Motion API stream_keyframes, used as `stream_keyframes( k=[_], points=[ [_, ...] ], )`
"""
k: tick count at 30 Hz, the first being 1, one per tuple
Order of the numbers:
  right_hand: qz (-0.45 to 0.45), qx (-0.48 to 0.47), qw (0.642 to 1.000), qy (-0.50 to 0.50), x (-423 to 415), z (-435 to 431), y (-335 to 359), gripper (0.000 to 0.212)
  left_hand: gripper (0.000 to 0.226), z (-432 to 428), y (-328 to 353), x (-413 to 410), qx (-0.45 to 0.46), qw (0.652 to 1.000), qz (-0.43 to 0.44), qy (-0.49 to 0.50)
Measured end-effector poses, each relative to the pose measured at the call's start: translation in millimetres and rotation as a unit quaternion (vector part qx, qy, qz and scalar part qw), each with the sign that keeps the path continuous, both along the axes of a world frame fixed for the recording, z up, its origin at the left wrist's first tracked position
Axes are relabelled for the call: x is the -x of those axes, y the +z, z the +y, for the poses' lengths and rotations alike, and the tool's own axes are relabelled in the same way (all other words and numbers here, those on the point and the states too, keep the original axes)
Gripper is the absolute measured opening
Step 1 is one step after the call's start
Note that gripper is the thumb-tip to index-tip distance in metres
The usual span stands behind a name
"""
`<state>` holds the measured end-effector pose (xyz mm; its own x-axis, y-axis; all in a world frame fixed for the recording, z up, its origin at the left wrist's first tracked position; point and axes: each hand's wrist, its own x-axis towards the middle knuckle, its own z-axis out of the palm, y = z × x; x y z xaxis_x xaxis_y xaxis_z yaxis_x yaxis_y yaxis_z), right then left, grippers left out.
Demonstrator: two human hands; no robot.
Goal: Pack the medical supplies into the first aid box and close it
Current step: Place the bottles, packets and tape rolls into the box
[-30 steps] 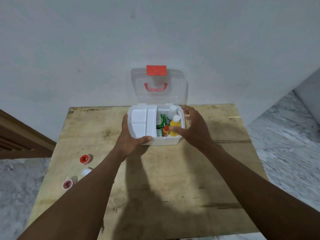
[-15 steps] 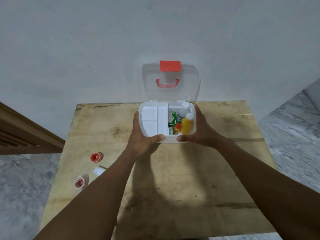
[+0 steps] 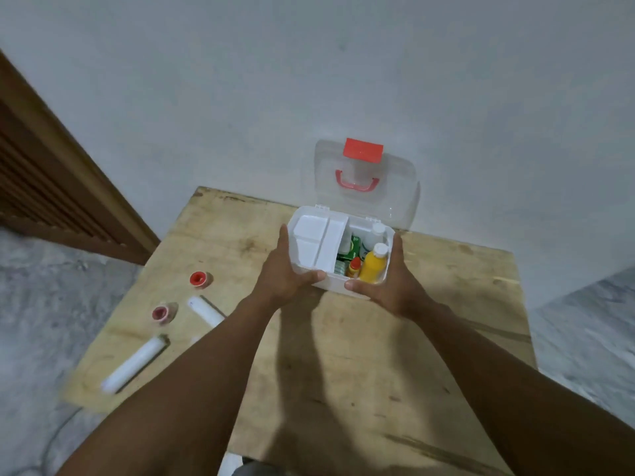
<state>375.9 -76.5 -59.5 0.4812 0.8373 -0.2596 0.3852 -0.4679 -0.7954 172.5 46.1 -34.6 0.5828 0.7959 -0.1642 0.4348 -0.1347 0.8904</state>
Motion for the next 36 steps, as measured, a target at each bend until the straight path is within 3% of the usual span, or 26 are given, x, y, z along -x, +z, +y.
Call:
stream_keyframes(
  k=[3, 8, 11, 15, 21, 25, 28, 32, 36],
  points=[
    [-0.02, 0.005, 1.0, 0.011, 4.5, -4.8, 9.8, 0.145, 0.1, -35.0, 0.1, 9.6, -0.062, 0.996, 0.011, 0.055],
    [-0.048, 0.037, 0.998, 0.034, 7.7, -9.2, 16.4, 0.143, 0.073, -92.3, -17.8, 44.6, -0.091, 0.964, 0.117, 0.221],
    [-0.077, 0.054, 0.995, 0.037, 9.7, -9.4, 19.4, 0.14, 0.056, -114.8, -22.2, 74.6, -0.112, 0.937, 0.19, 0.27],
    [-0.091, 0.047, 0.994, 0.044, 9.7, -10.5, 21.5, 0.135, 0.051, -122.7, -28.4, 112.7, -0.126, 0.902, 0.263, 0.318],
    [-0.085, 0.045, 0.994, 0.044, 9.4, -11.7, 23.7, 0.13, 0.108, -106.6, -34.3, 165.5, -0.141, 0.872, 0.352, 0.31],
    [-0.08, 0.047, 0.995, 0.041, 8.1, -10.5, 22.7, 0.128, 0.127, -82.3, -35.2, 183.4, -0.067, 0.863, 0.424, 0.267],
    [-0.075, 0.042, 0.995, 0.042, 7.2, -9.0, 21.0, 0.129, 0.121, -68.7, -39.4, 190.0, -0.053, 0.855, 0.464, 0.227],
    [-0.072, 0.037, 0.996, 0.033, 9.1, -6.6, 21.0, 0.127, 0.084, -61.5, -56.3, 195.0, -0.128, 0.85, 0.456, 0.233],
    [-0.051, 0.032, 0.998, 0.023, 11.1, -5.4, 21.9, 0.126, 0.067, -70.3, -67.5, 196.8, -0.191, 0.821, 0.496, 0.208]
  ],
)
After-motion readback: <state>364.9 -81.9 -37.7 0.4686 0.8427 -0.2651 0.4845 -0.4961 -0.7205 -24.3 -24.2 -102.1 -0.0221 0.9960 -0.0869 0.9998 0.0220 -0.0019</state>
